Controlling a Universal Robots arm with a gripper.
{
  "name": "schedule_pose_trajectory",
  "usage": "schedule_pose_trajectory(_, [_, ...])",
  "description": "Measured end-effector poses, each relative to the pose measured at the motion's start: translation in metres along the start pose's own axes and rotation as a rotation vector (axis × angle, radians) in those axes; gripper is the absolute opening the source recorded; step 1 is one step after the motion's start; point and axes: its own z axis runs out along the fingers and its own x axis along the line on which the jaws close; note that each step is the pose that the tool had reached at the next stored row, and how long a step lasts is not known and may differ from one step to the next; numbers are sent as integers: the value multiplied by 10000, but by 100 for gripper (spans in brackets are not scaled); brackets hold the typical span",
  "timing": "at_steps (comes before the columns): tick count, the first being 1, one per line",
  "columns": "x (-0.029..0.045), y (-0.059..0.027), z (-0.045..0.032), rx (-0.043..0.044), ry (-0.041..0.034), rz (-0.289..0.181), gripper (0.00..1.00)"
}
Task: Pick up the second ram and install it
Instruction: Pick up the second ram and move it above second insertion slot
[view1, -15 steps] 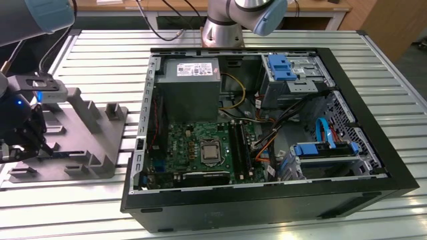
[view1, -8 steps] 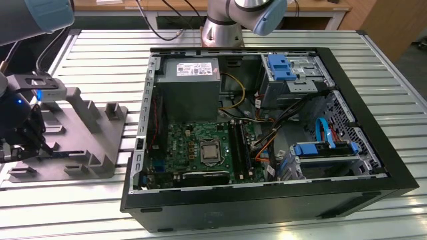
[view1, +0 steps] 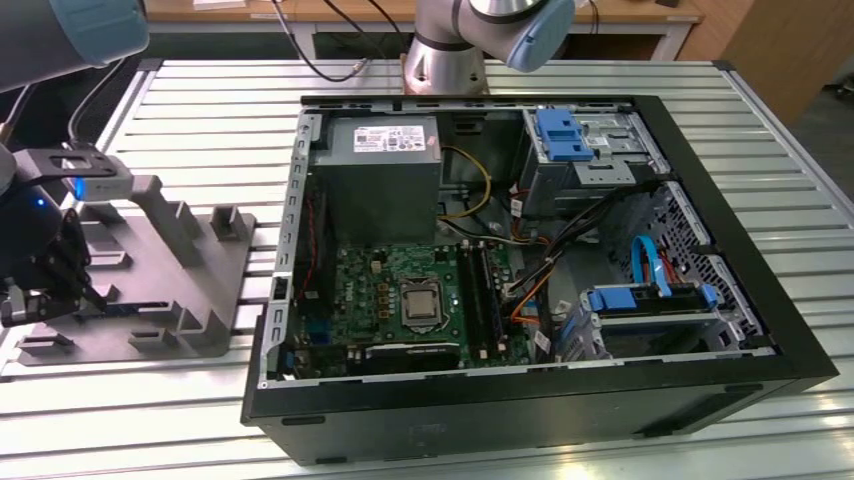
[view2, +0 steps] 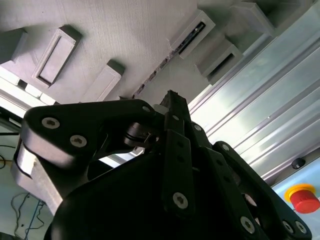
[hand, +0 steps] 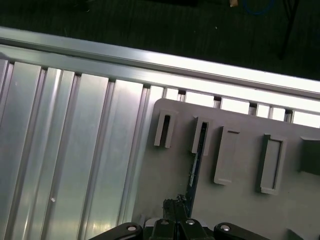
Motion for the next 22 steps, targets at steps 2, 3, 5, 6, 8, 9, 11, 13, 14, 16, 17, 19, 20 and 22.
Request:
schedule_pose_trajectory(2, [0, 0, 0, 1, 3, -89, 10])
schedule_pose_trajectory(3, [0, 0, 0, 2, 4, -131, 10])
schedule_pose_trajectory(5, [0, 0, 0, 4, 6, -215, 10])
schedule_pose_trajectory(6, [0, 0, 0, 4, 8, -256, 10])
schedule_pose_trajectory(8, [0, 0, 0, 5, 10, -338, 10])
schedule_pose_trajectory(9, [0, 0, 0, 5, 11, -377, 10])
schedule_pose_trajectory(11, [0, 0, 0, 6, 13, -447, 10])
schedule_pose_trajectory(13, [0, 0, 0, 6, 14, -495, 10])
schedule_pose_trajectory(14, [0, 0, 0, 7, 14, -517, 10])
schedule_pose_trajectory(16, [-1, 0, 0, 9, 7, -538, 10])
schedule_pose_trajectory(17, [-1, 0, 1, 11, -6, -538, 10])
schedule_pose_trajectory(19, [-1, 1, 7, 14, -26, -385, 10])
schedule_pose_trajectory(20, [-1, 1, 9, 11, -31, -254, 10])
schedule_pose_trajectory(22, [-1, 1, 17, 8, -41, 46, 10])
